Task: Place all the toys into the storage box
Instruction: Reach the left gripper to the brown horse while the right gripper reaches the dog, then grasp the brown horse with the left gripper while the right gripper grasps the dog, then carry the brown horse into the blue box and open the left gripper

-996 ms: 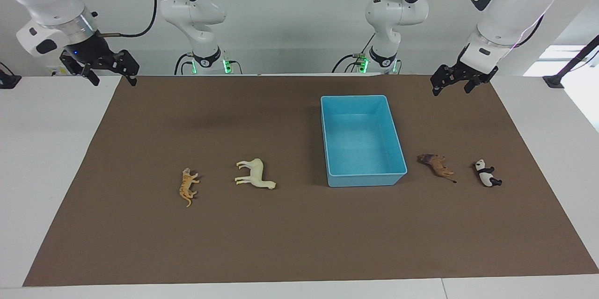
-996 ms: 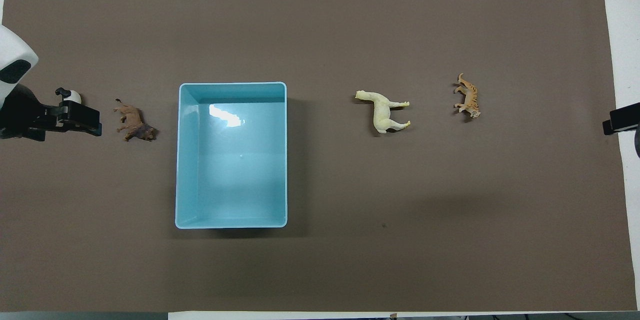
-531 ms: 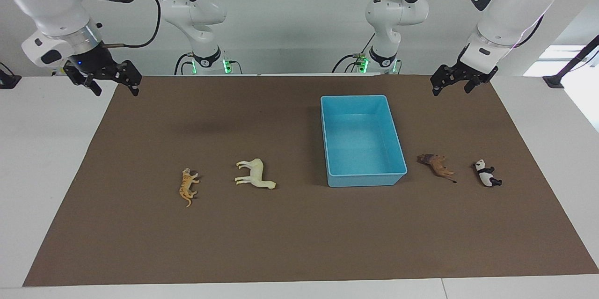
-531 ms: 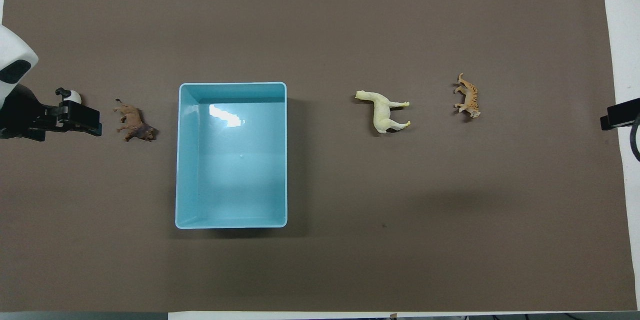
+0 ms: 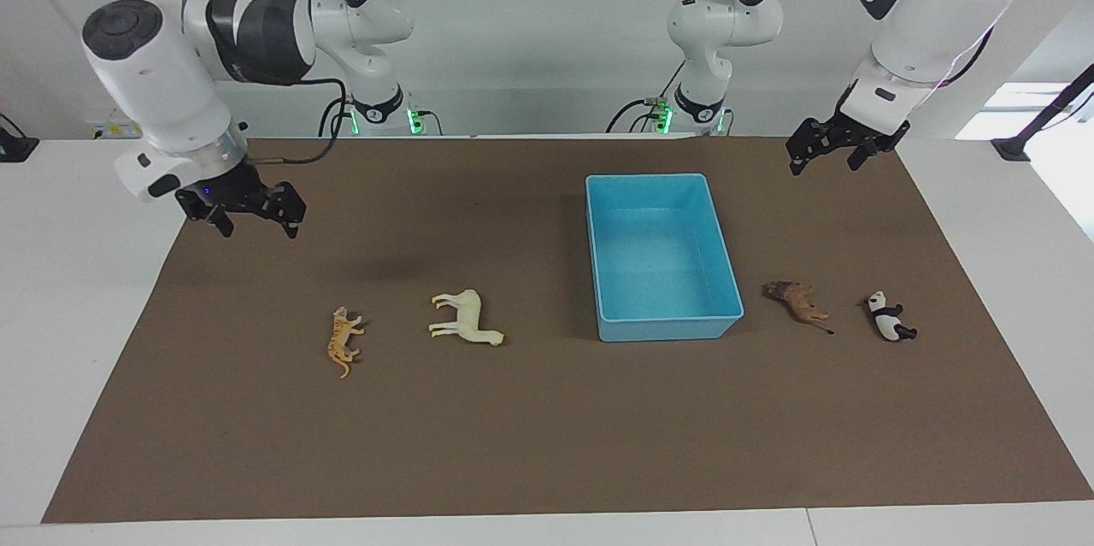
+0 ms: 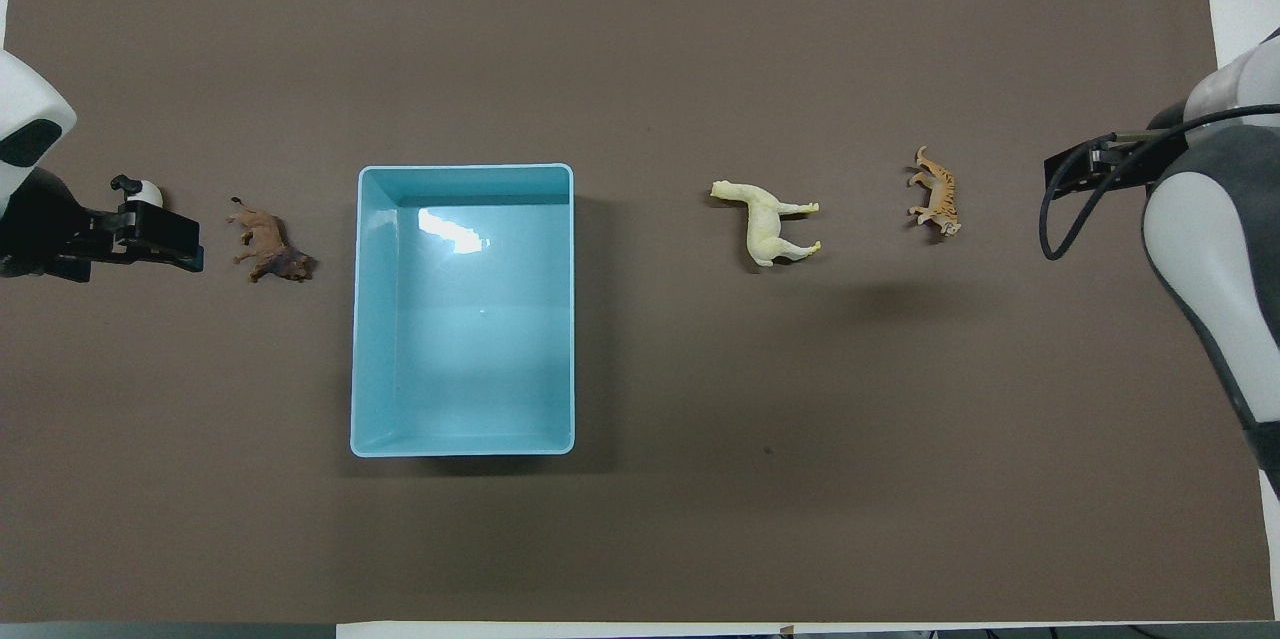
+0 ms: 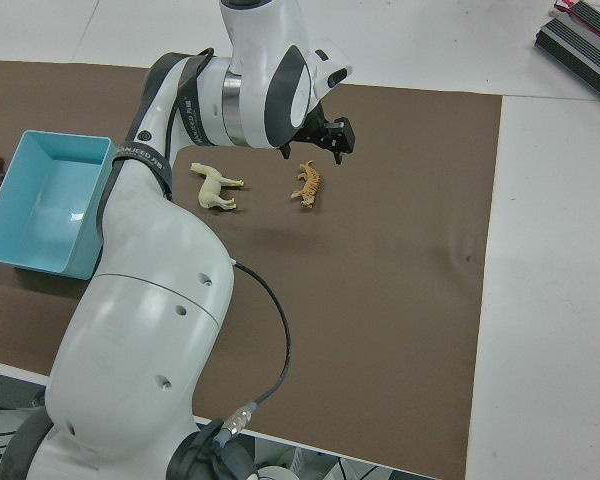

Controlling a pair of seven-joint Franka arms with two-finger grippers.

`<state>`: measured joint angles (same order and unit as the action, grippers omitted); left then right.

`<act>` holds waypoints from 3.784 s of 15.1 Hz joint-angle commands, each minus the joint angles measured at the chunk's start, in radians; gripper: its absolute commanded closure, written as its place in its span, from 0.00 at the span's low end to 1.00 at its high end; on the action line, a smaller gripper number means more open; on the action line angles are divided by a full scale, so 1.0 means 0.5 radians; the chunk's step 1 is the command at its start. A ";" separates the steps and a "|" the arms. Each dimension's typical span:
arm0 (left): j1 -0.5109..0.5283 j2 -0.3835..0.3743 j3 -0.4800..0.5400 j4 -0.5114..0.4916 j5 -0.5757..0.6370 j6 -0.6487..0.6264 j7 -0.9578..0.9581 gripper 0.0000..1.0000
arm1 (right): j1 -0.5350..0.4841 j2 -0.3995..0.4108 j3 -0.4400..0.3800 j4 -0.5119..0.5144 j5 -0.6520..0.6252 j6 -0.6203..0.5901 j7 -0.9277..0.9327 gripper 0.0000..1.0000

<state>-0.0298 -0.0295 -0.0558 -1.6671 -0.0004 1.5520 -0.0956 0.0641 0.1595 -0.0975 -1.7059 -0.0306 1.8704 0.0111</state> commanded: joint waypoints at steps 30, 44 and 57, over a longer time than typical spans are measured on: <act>0.216 0.574 -0.008 -0.829 0.151 1.808 -0.361 0.00 | 0.139 0.436 0.011 -0.457 0.000 1.091 0.085 0.00; 0.204 0.580 -0.008 -0.943 0.157 1.842 -0.352 0.79 | 0.139 0.463 0.011 -0.546 0.000 1.254 0.094 0.00; -0.347 0.461 -0.033 -0.083 0.068 0.538 -1.136 0.85 | 0.102 0.469 0.011 -0.521 0.000 1.263 0.107 1.00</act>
<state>-0.1286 0.2086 -0.0850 -1.7001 0.0449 1.8506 -0.5671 0.1341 0.3920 -0.1000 -1.9580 -0.0292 2.4781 0.0721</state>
